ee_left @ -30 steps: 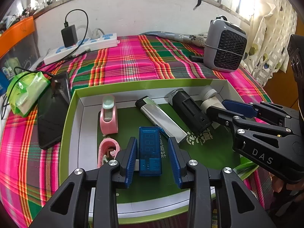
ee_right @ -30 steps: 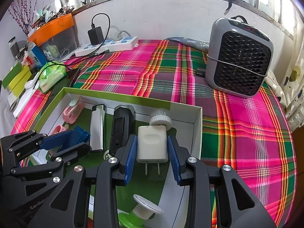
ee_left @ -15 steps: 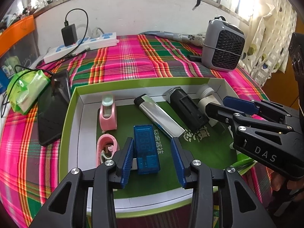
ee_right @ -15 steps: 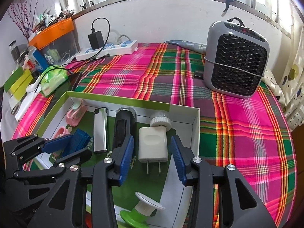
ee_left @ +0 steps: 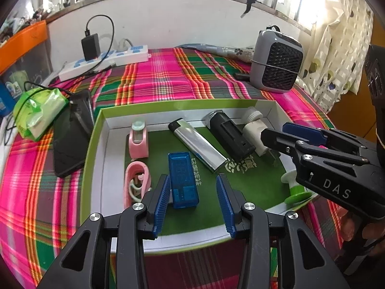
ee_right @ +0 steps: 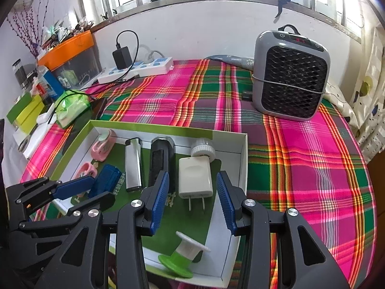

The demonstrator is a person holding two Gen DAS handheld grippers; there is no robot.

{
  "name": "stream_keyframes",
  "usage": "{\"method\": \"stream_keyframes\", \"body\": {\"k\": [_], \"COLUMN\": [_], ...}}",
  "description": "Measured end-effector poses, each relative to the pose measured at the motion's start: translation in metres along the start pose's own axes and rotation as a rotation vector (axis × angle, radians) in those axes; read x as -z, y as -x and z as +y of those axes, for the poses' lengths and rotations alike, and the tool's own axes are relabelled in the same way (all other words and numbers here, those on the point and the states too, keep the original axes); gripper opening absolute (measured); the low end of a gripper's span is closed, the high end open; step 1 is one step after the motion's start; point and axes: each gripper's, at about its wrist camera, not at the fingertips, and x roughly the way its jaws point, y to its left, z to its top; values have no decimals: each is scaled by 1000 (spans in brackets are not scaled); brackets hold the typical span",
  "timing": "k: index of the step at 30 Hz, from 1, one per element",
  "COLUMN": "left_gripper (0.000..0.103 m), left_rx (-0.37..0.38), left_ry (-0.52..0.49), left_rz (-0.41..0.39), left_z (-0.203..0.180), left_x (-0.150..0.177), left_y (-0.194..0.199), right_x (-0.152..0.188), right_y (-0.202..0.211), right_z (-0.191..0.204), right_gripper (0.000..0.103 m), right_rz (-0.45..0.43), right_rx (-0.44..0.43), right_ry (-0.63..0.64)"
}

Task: Organize rigid objects
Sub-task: 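Move right tool to white round toy while left tool moves to brown jar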

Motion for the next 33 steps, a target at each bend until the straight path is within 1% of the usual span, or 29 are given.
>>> {"method": "stream_keyframes", "body": {"k": [1, 4, 6, 17, 27, 33], "left_gripper": [39, 39, 39, 39, 39, 39], "left_rx": [-10, 12, 2, 28, 55, 66], "left_ry": [-12, -5, -8, 16, 41, 49], "left_rz": [-8, -12, -18, -64, -69, -63], "left_z": [-2, -3, -4, -1, 4, 5], "left_x": [1, 3, 5, 20, 40, 51], "left_y": [3, 8, 12, 43, 59, 65], "right_x": [1, 3, 5, 18, 41, 62], "right_y": [2, 6, 10, 34, 58, 65], "right_z": [0, 1, 2, 5, 10, 16], "right_gripper": [43, 43, 43, 43, 43, 43], "right_rz": [-2, -8, -13, -44, -58, -44], "right_rx": [-1, -2, -3, -7, -11, -31], "right_ry": [-2, -7, -11, -21, -24, -24]}}
